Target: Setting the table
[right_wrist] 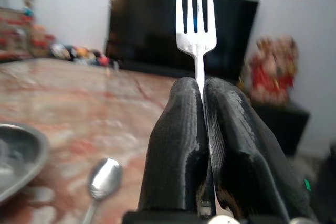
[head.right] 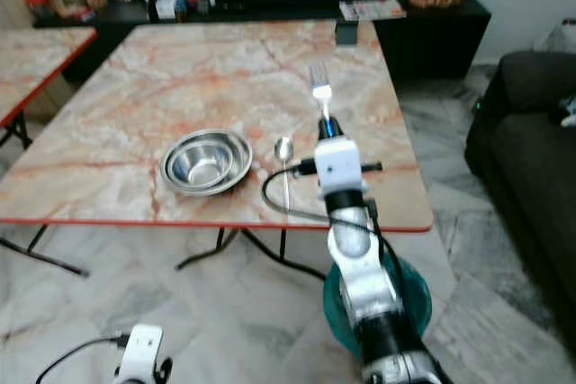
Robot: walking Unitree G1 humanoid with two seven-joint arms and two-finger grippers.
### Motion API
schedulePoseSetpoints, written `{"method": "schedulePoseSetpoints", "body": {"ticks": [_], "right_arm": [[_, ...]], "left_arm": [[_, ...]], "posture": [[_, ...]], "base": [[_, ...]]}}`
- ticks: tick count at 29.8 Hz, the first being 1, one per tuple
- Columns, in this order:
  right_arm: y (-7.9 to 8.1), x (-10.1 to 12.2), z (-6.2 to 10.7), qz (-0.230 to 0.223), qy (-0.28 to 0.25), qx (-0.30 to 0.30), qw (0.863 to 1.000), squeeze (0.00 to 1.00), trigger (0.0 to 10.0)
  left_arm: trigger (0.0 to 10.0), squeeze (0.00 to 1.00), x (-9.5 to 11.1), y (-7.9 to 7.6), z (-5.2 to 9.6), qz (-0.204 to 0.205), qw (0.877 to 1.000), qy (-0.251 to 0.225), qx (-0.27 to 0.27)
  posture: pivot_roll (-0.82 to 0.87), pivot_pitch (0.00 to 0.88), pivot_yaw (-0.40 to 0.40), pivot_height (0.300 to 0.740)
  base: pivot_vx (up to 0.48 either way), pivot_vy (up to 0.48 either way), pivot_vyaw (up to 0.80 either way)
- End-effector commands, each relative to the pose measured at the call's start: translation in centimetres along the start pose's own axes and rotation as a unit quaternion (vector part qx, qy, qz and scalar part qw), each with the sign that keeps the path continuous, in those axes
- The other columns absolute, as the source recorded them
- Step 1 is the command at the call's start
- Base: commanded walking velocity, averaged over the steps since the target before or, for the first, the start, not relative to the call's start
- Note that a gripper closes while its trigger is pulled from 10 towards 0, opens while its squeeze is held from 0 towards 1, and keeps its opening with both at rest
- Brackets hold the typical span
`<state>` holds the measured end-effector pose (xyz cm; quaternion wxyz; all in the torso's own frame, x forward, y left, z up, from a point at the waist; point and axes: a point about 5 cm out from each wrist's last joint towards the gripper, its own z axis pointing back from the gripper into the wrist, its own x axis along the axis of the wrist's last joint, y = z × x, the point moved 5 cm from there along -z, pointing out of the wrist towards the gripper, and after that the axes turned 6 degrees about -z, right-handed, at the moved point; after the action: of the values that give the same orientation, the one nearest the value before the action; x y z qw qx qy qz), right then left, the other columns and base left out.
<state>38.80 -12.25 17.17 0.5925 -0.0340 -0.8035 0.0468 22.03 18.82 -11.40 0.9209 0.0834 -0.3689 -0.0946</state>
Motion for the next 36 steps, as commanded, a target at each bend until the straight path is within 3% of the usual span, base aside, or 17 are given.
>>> {"method": "schedulePoseSetpoints", "body": {"ticks": [1,9,14,20,36], "right_arm": [[0.2,-0.3,-0.9,-0.015,0.021,-0.006,1.000,0.00,10.0],[0.4,-3.0,-2.9,-0.055,0.125,-0.015,0.991,0.00,10.0],[0.3,-4.3,-3.4,-0.057,0.169,-0.022,0.984,0.00,10.0],[0.0,-6.3,-3.1,-0.060,0.234,-0.043,0.969,0.00,10.0],[-0.1,-9.0,-1.6,-0.072,0.302,-0.051,0.949,0.00,10.0]], "left_arm": [[10.0,0.00,-0.5,0.3,0.1,0.001,1.000,0.010,0.002],[10.0,0.00,-0.5,0.5,0.1,0.002,1.000,0.010,0.005],[10.0,0.00,-0.5,0.5,0.1,0.004,1.000,0.011,0.004],[10.0,0.00,-0.8,0.6,0.1,0.005,1.000,0.016,0.004],[10.0,0.00,-1.0,0.4,0.2,0.005,1.000,0.018,-0.001]], "posture": [[-0.03,0.067,0.065,0.740],[-0.02,0.060,0.063,0.740],[-0.01,0.059,0.060,0.740],[0.00,0.065,0.061,0.740],[0.00,0.069,0.062,0.740]], "base": [[0.000,0.000,0.00],[0.000,0.000,0.00],[0.000,0.000,0.00],[0.000,0.000,0.00],[0.000,0.000,0.00]]}}
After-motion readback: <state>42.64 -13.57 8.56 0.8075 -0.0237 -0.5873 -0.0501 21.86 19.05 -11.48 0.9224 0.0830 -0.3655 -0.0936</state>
